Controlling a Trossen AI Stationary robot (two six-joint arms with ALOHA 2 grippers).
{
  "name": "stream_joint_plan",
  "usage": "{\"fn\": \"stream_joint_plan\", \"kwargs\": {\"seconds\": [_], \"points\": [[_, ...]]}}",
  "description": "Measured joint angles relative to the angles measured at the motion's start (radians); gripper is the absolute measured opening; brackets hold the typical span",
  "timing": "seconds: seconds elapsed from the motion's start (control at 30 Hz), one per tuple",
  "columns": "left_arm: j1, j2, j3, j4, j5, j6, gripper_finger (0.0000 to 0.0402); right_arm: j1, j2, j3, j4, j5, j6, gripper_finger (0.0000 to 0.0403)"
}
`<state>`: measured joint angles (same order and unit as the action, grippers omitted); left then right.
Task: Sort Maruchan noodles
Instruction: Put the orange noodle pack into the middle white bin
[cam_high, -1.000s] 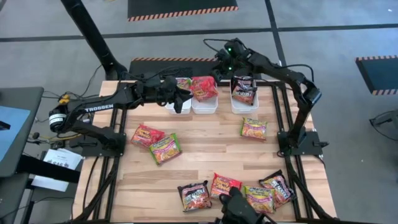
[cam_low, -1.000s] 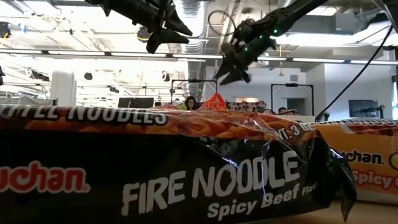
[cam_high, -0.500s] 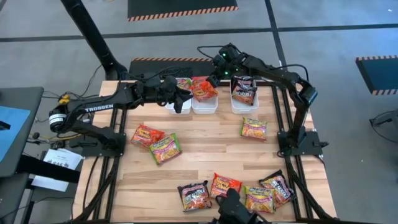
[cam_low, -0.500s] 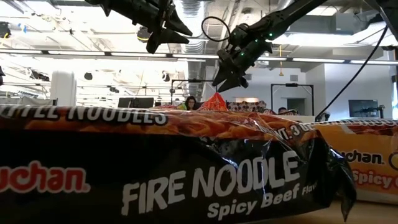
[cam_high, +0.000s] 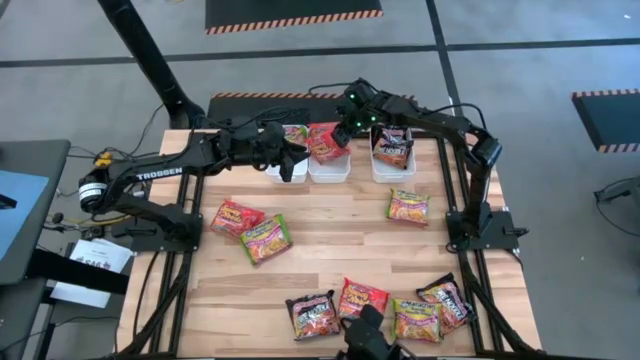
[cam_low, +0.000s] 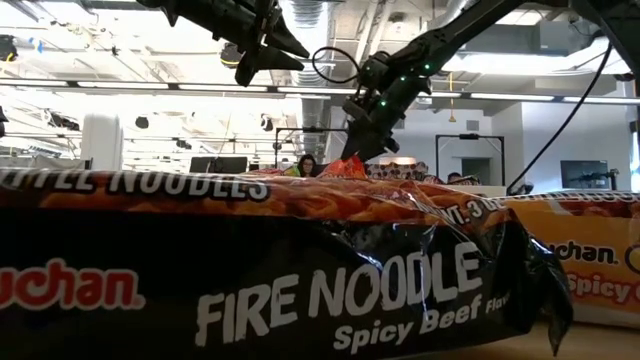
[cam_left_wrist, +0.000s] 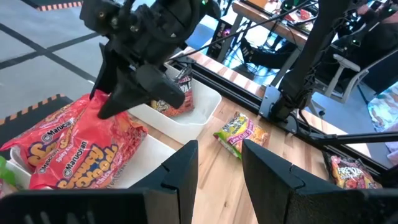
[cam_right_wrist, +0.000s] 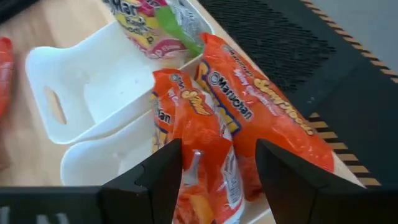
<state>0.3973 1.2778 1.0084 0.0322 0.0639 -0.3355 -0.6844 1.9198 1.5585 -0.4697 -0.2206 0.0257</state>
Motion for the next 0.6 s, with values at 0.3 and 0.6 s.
{"fn": "stream_joint_plan", "kwargs": {"seconds": [0.3, 0.6], "points": [[0.000, 0.000, 0.000, 0.000, 0.000, 0.002, 0.0111, 0.025, 0.000, 0.000, 0.005, 0.048, 0.008, 0.0129], [0.000, 0.000, 0.000, 0.000, 0.000, 0.002, 0.0111, 0.054, 0.000, 0.000, 0.003, 0.092, 0.023, 0.0012]]}}
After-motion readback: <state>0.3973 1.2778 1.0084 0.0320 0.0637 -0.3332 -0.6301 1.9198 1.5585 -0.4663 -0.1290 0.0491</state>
